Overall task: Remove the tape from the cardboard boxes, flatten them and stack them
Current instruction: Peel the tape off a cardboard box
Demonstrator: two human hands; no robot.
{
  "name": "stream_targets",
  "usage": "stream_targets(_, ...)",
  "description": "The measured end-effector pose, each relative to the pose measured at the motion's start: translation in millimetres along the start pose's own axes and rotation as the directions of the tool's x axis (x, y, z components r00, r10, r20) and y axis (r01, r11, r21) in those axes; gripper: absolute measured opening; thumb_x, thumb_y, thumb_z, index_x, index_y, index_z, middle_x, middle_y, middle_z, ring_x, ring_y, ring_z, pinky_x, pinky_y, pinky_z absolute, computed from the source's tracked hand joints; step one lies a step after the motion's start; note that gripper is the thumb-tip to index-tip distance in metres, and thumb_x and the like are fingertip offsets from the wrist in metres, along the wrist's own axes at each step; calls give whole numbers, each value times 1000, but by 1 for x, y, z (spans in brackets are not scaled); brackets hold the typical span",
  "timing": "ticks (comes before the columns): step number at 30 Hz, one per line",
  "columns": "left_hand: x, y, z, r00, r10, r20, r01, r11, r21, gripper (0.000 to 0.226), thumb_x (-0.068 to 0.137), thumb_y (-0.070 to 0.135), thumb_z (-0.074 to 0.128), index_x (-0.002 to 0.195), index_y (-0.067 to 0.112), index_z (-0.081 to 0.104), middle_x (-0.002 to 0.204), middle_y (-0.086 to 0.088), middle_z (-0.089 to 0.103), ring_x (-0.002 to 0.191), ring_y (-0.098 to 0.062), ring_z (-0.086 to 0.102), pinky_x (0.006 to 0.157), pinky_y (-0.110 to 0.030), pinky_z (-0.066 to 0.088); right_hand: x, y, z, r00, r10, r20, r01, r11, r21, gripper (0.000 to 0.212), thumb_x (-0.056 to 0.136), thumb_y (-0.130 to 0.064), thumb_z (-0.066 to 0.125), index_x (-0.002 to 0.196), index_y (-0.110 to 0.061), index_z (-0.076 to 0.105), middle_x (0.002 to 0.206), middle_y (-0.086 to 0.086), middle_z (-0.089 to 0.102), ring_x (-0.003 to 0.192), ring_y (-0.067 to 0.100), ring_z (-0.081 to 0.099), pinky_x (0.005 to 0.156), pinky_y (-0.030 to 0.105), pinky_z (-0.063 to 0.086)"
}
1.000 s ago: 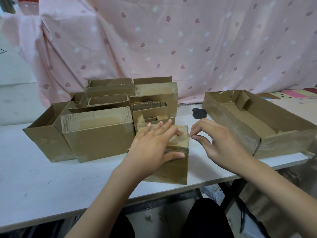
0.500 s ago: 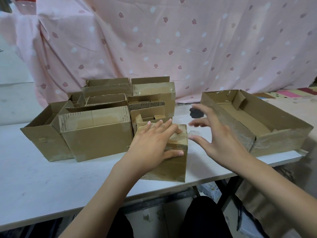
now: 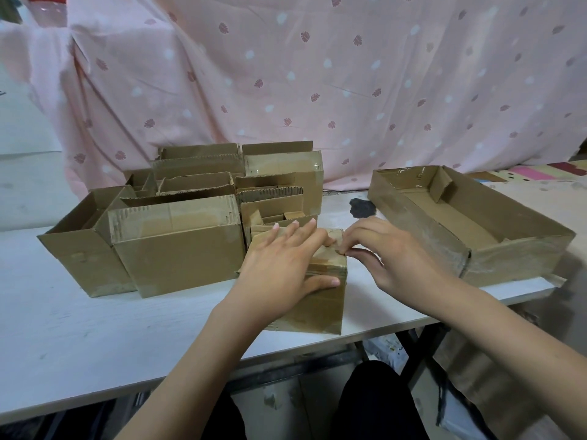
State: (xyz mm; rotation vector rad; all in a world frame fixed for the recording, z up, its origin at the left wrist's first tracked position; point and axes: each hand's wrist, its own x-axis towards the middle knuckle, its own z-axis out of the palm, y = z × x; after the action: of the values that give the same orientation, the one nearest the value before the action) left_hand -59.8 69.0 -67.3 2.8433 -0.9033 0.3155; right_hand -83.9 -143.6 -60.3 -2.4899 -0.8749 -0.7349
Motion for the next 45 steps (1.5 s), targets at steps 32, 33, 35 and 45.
stream_targets(32, -5, 10, -2, 998, -61, -1, 61, 998, 18, 67, 90, 72, 40, 145, 36, 27, 162, 17, 19, 152, -25, 11, 123, -43, 7, 10, -31, -13, 857, 453, 243, -484, 871, 84, 15, 95, -25, 63, 83, -33, 61, 109, -13, 58, 115, 9, 49, 106, 40, 36)
stream_targets(33, -5, 10, -3, 998, -63, -4, 63, 998, 13, 69, 90, 72, 40, 146, 35, 26, 162, 17, 20, 152, -24, 11, 124, -43, 7, 9, -32, -13, 865, 434, 253, -468, 879, 92, 15, 97, -23, 61, 85, -33, 59, 109, -14, 56, 114, 9, 48, 107, 41, 35)
stream_targets(35, -6, 9, -5, 998, -61, -6, 61, 998, 6, 71, 90, 71, 41, 148, 34, 24, 162, 16, 20, 152, -24, 11, 124, -41, 6, 7, -34, -13, 891, 365, 268, -410, 902, 133, 17, 98, -19, 58, 88, -32, 55, 109, -17, 51, 114, 8, 46, 106, 42, 35)
stream_targets(45, -5, 8, -6, 999, -47, -4, 47, 999, -20, 77, 89, 72, 42, 152, 34, 19, 162, 15, 22, 152, -24, 11, 124, -42, 6, -4, -32, -13, 940, 298, 167, -330, 917, 224, 38, 91, -27, 70, 118, -46, 50, 104, -19, 57, 103, 7, 52, 95, 32, 41)
